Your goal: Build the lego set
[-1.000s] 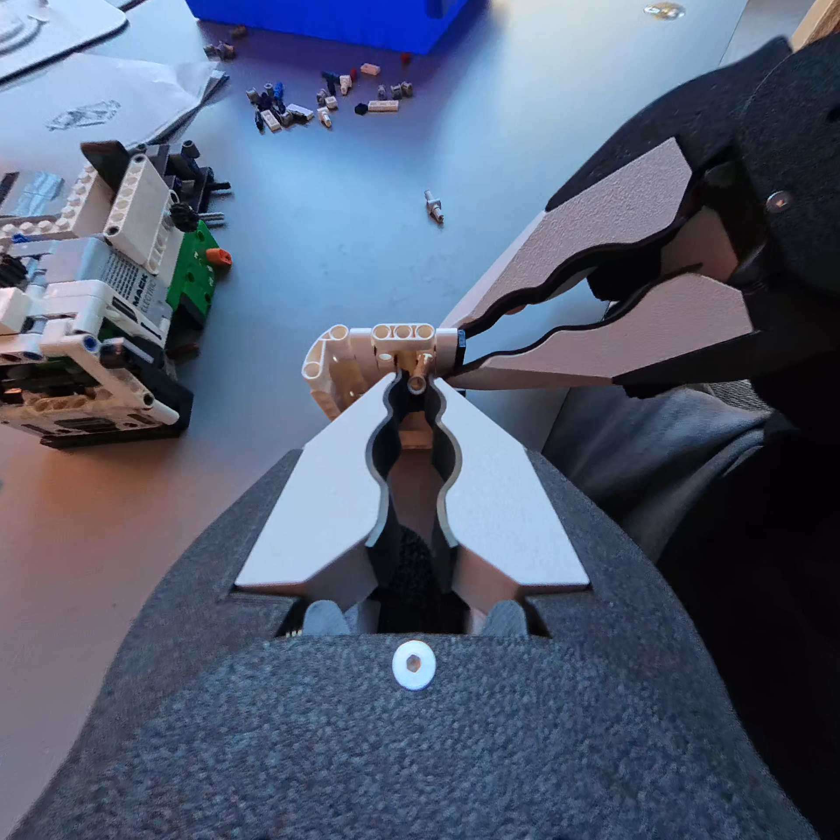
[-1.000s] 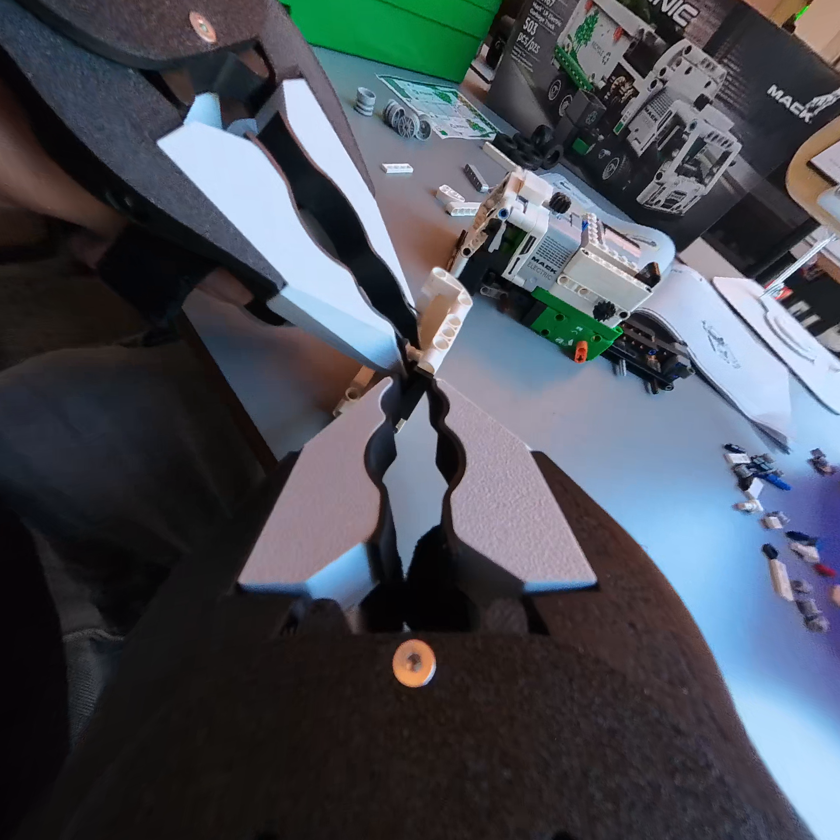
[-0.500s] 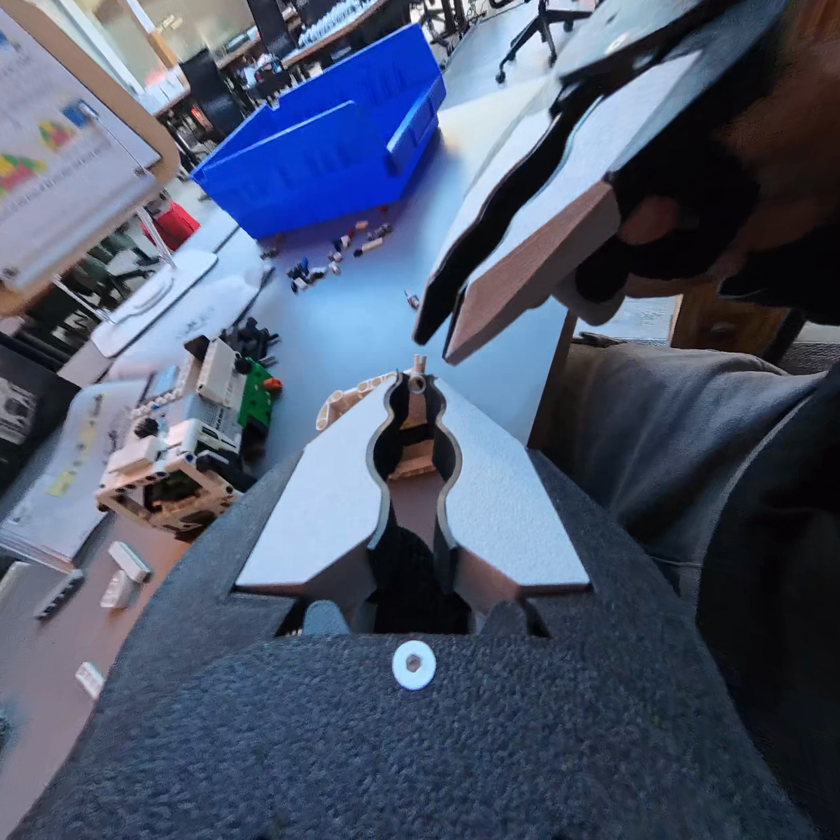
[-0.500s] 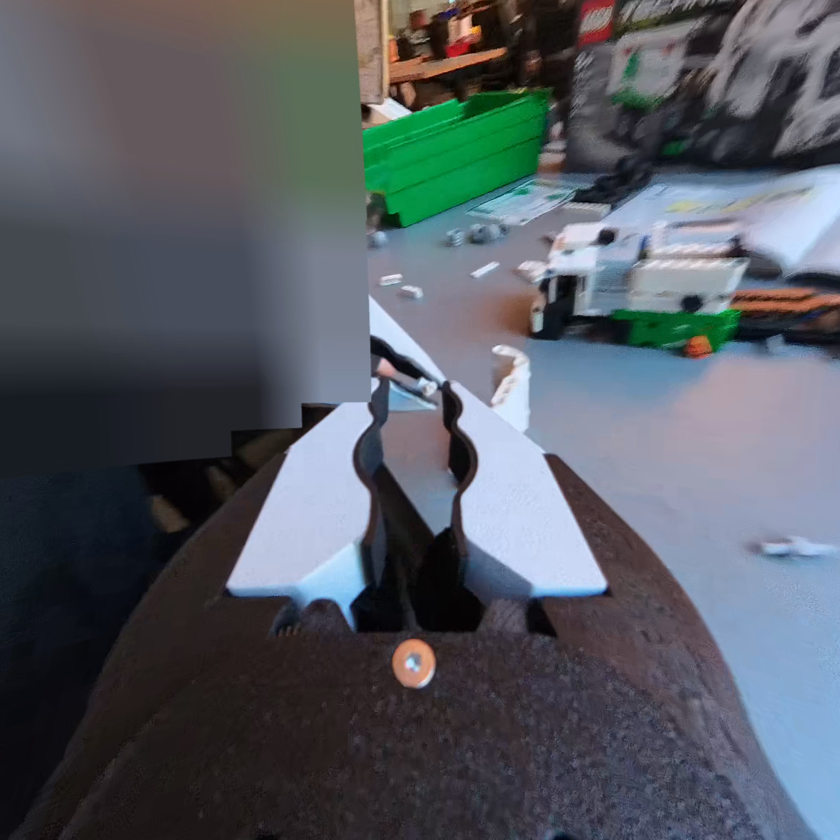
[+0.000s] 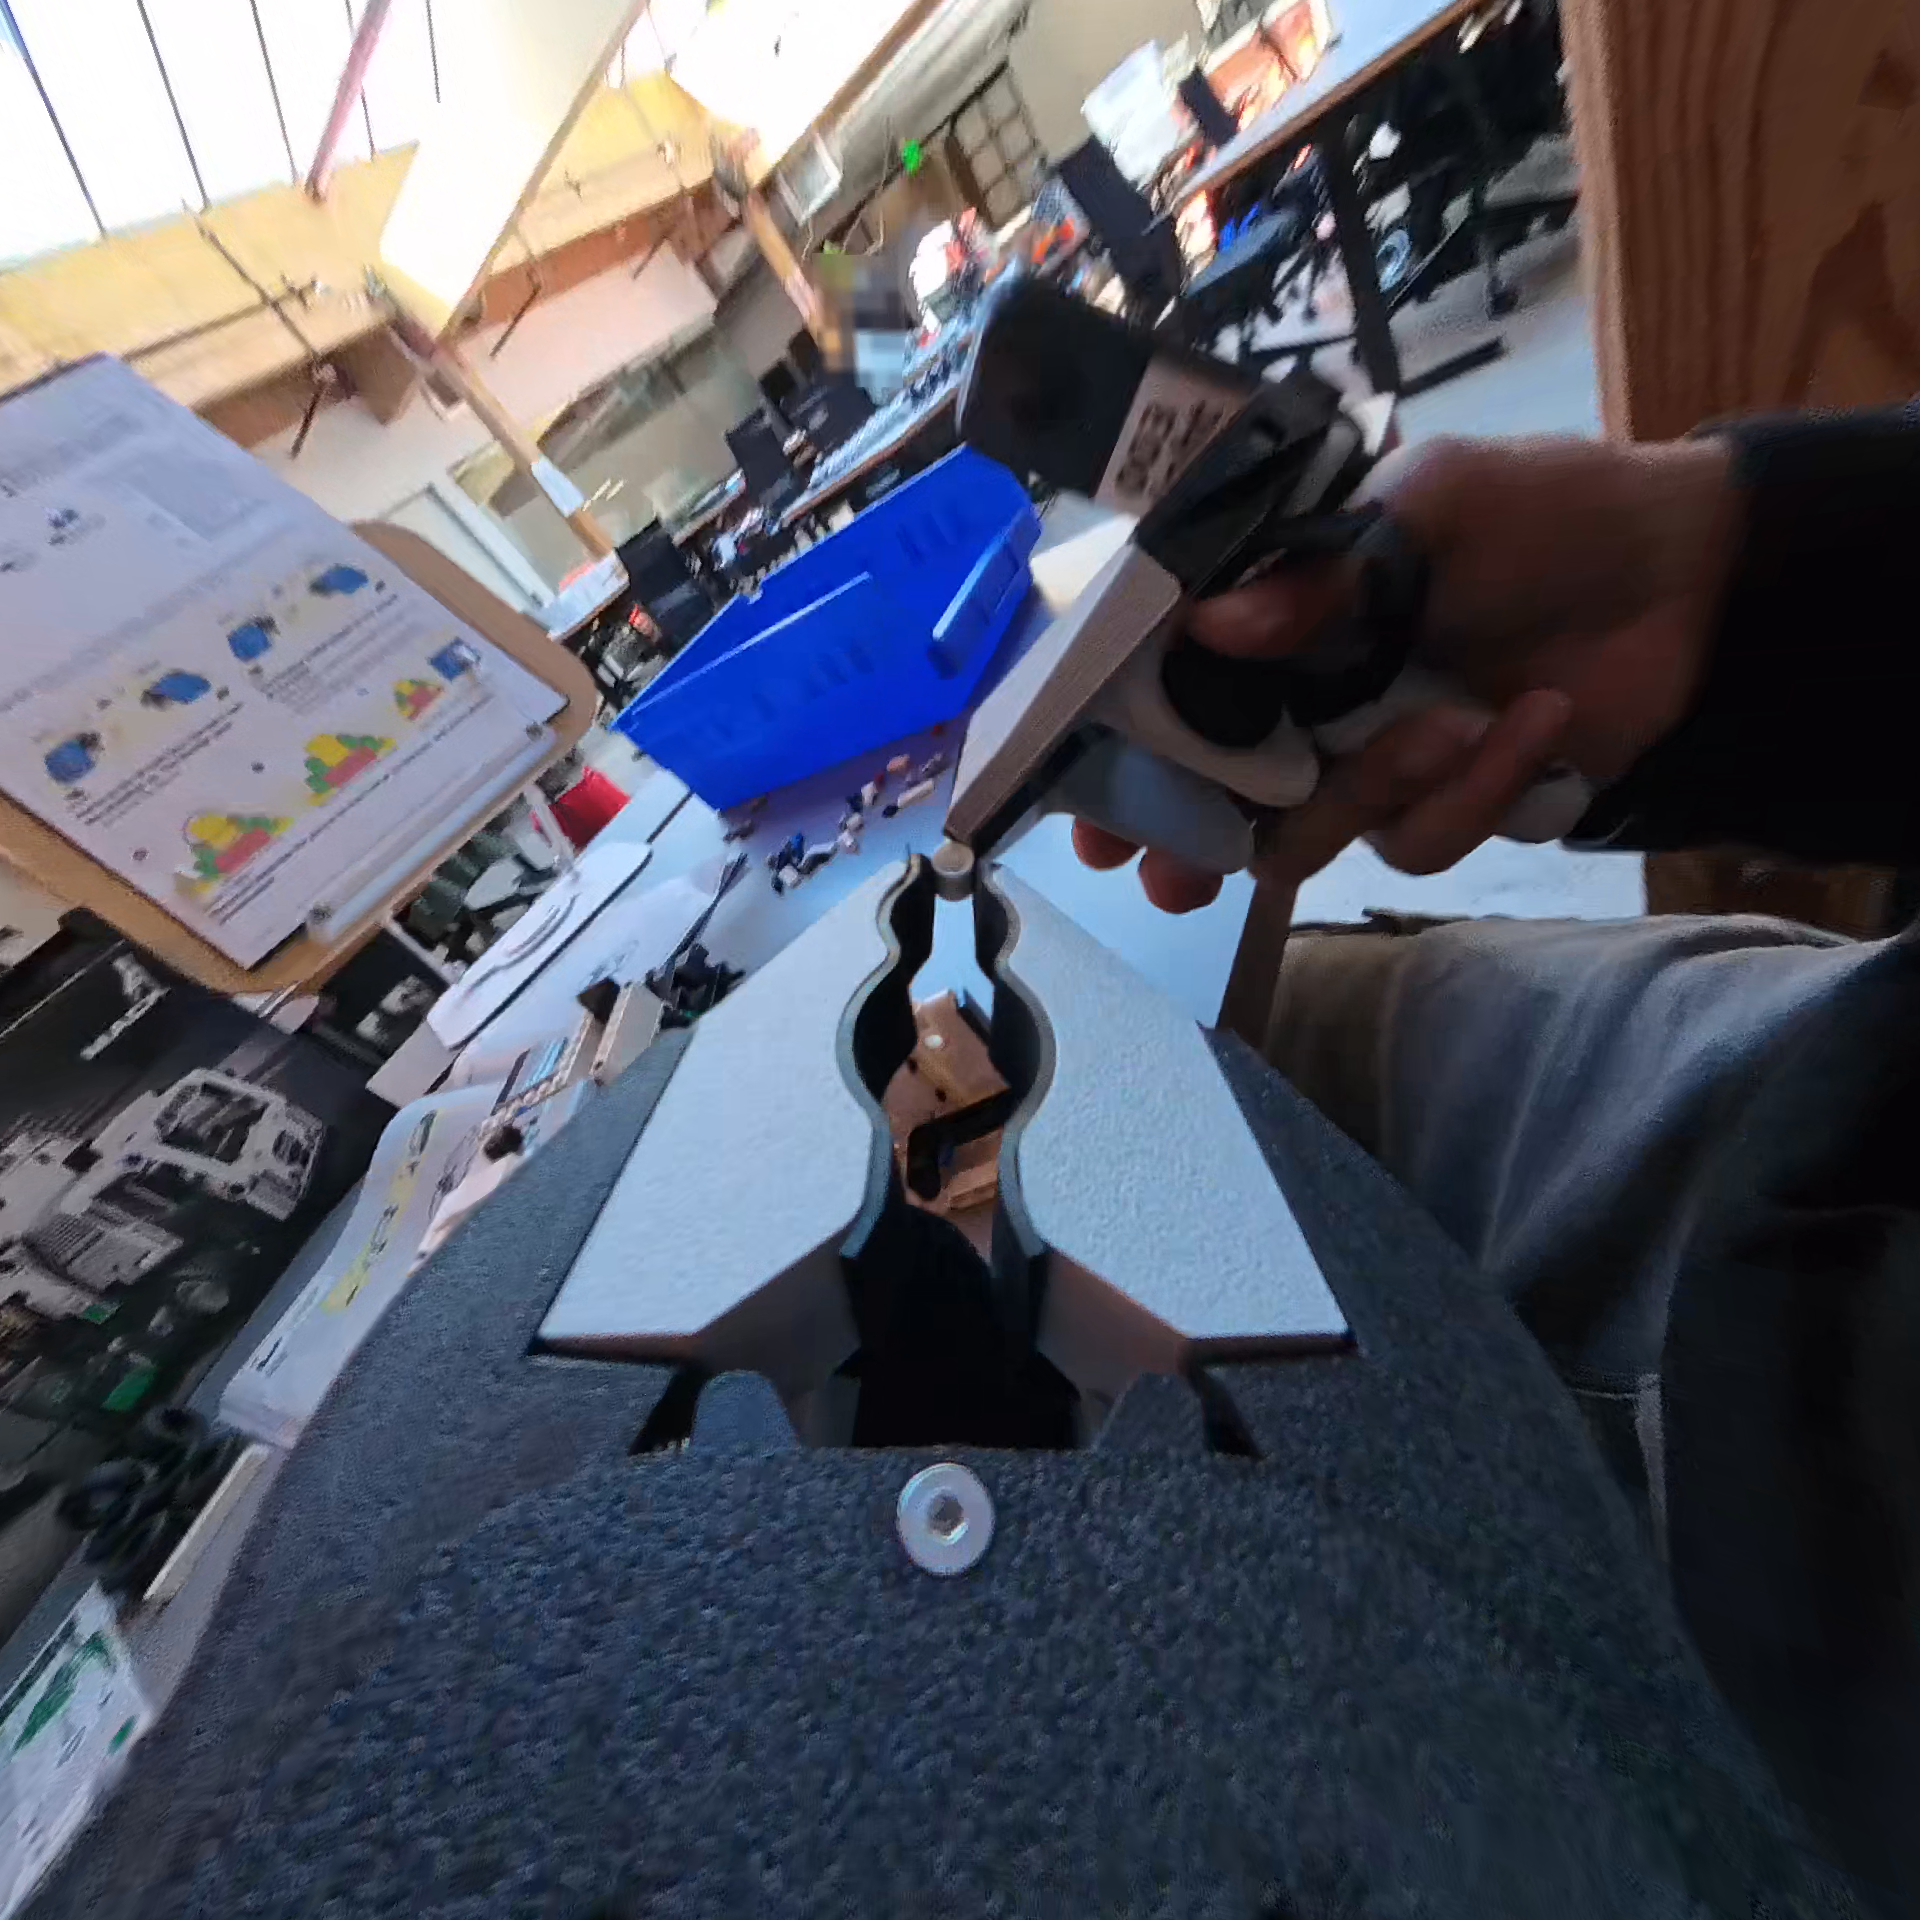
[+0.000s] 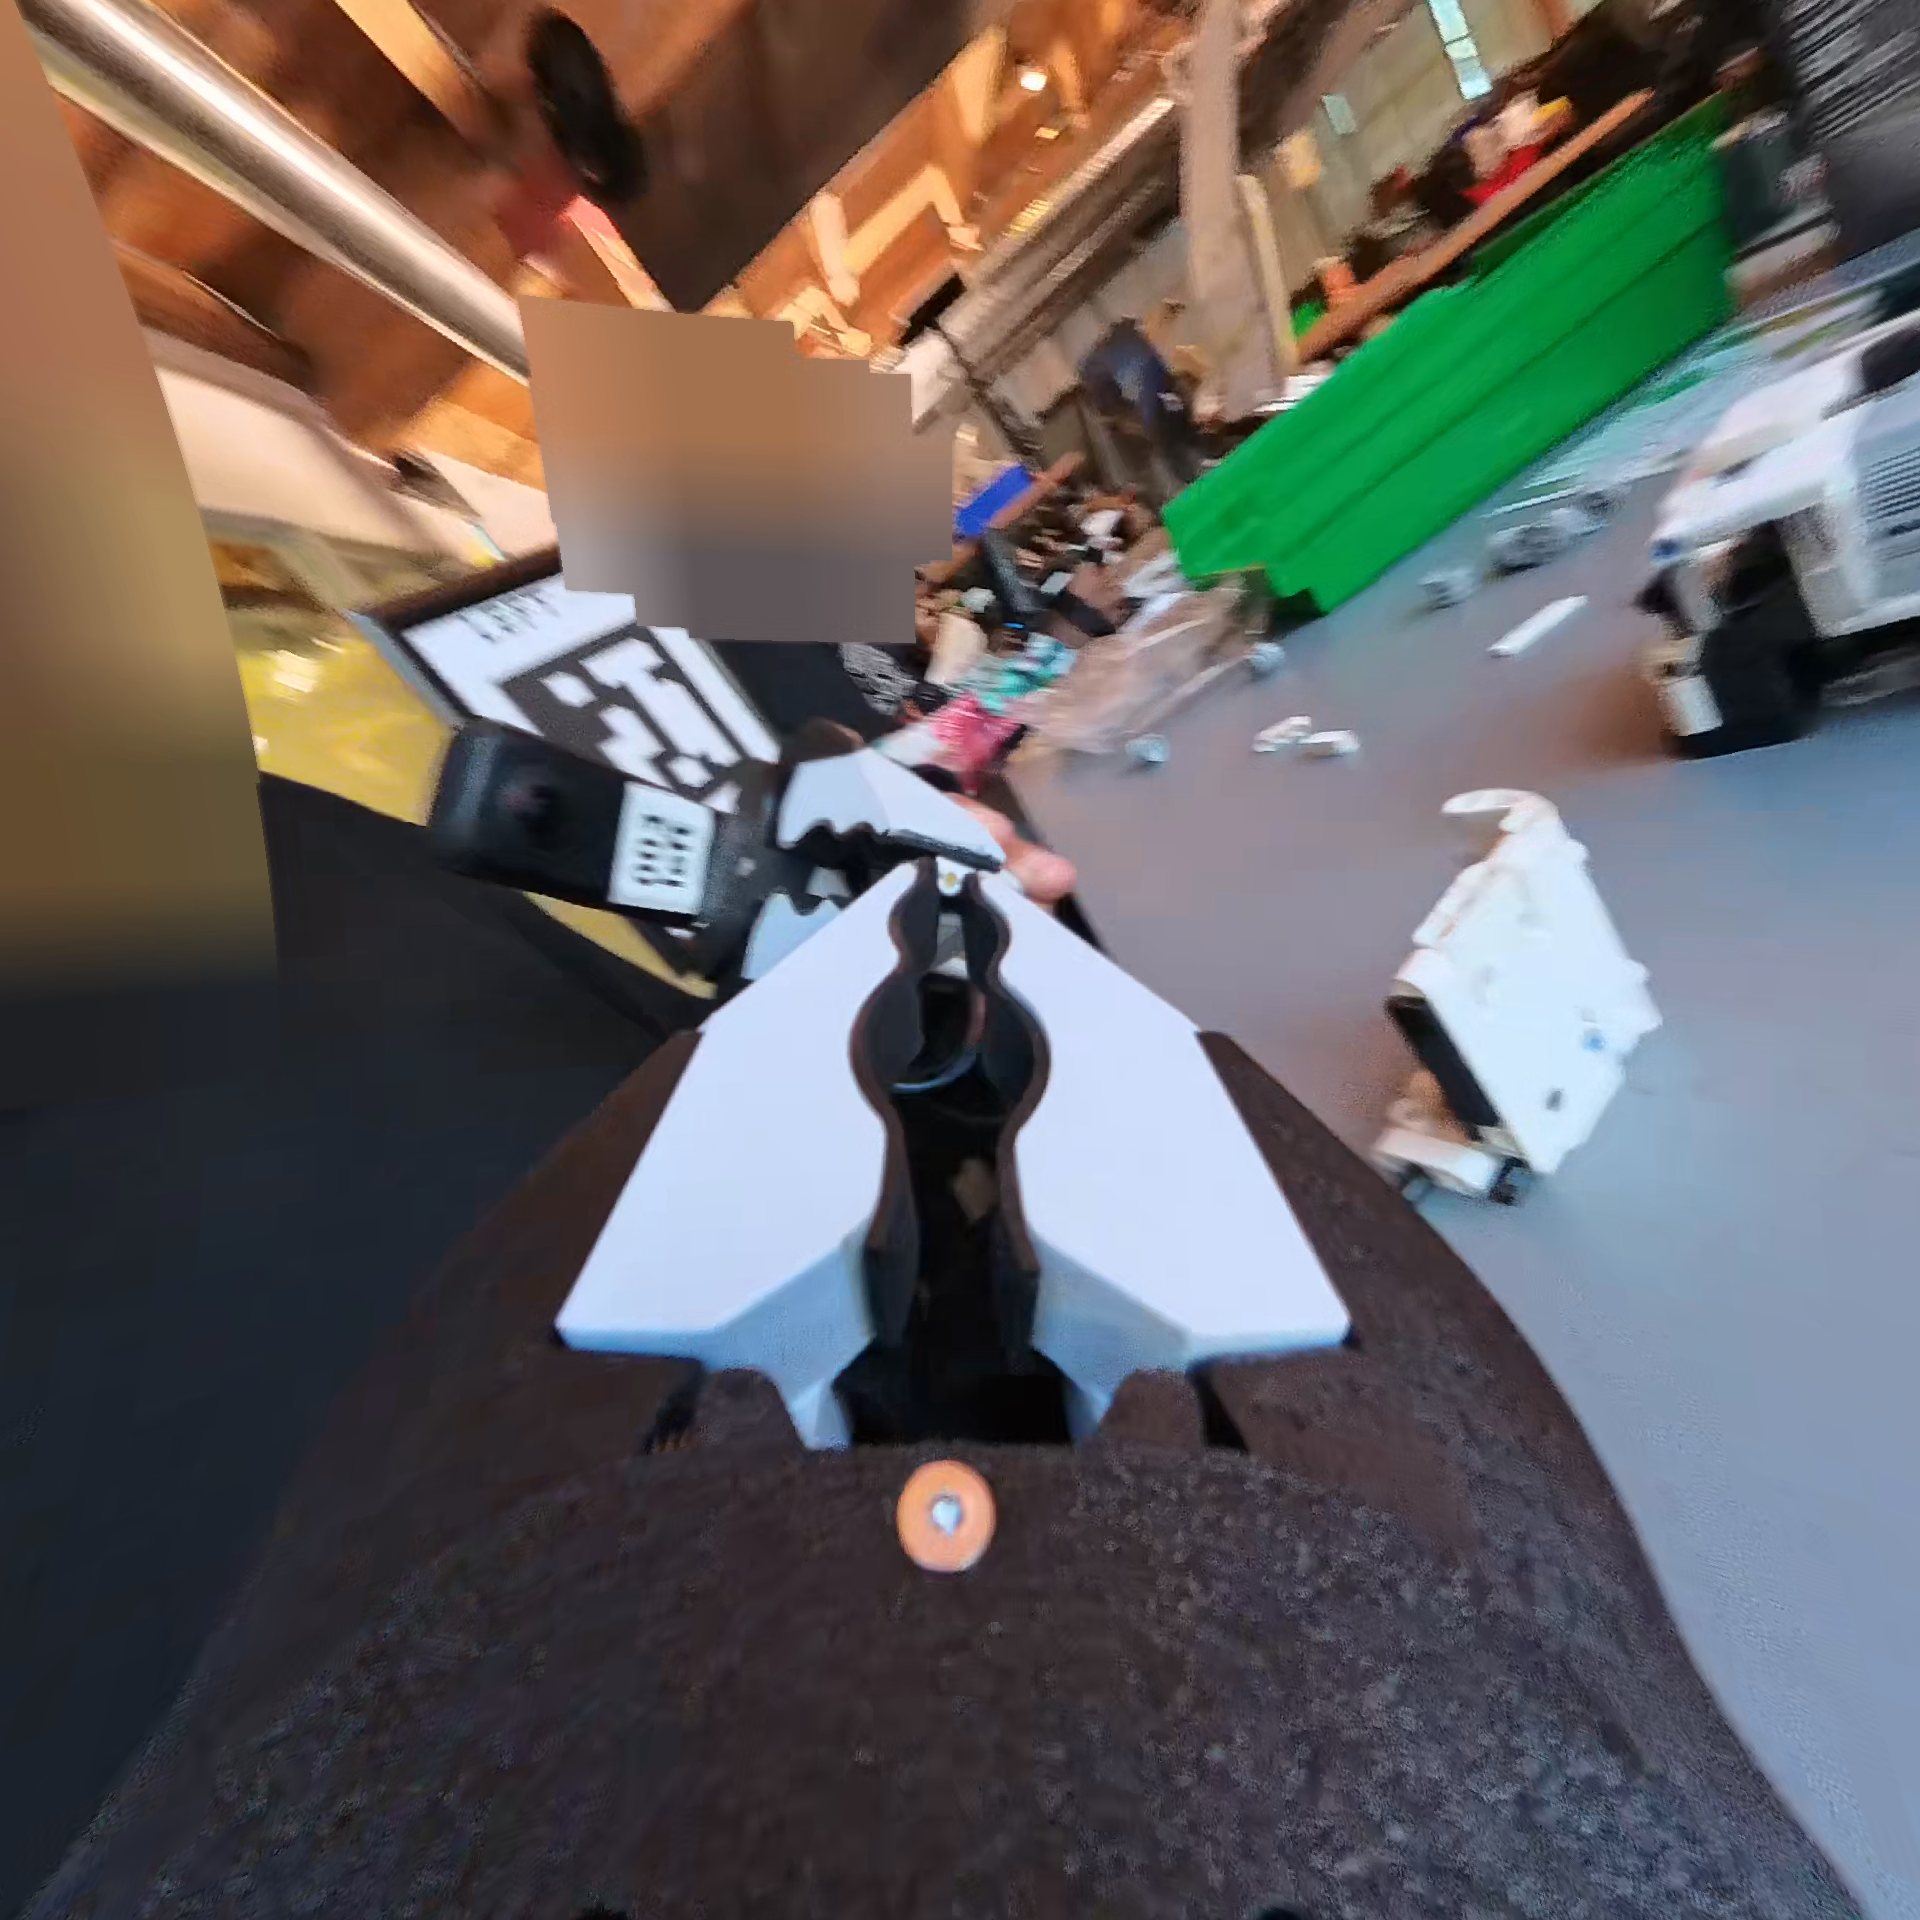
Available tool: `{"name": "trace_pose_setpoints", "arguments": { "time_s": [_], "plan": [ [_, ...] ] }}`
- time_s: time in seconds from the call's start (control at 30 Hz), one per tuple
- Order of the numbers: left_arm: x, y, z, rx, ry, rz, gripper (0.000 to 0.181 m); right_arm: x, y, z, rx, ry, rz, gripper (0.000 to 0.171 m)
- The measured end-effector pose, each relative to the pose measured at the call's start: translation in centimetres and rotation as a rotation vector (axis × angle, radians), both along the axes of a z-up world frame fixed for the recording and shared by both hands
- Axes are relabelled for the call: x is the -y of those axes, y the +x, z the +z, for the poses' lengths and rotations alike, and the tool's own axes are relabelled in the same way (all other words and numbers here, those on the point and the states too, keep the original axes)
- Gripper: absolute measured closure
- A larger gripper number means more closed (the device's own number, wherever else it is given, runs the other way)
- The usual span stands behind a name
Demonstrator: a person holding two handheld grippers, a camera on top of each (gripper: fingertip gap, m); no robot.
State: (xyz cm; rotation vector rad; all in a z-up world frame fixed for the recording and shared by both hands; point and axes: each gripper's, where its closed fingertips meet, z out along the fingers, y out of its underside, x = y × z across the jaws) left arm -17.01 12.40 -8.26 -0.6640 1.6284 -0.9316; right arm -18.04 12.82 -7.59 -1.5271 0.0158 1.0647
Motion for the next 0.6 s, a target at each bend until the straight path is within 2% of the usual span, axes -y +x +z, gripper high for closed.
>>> {"name": "trace_pose_setpoints", "arguments": {
  "time_s": [0.13,0.27,0.6],
  "plan": [
    [0.8,-1.4,1.1,0.053,-0.07,-0.131,0.175,0.7,-1.3,1.0,-0.183,0.039,0.153,0.168],
    [1.5,-2.6,2.0,0.097,-0.134,-0.225,0.173,0.9,-2.6,1.6,-0.282,0.062,0.248,0.168],
    [1.7,-3.4,3.3,0.16,-0.074,-0.193,0.175,1.3,-3.5,3.0,-0.387,0.169,0.326,0.168]
  ]
}}
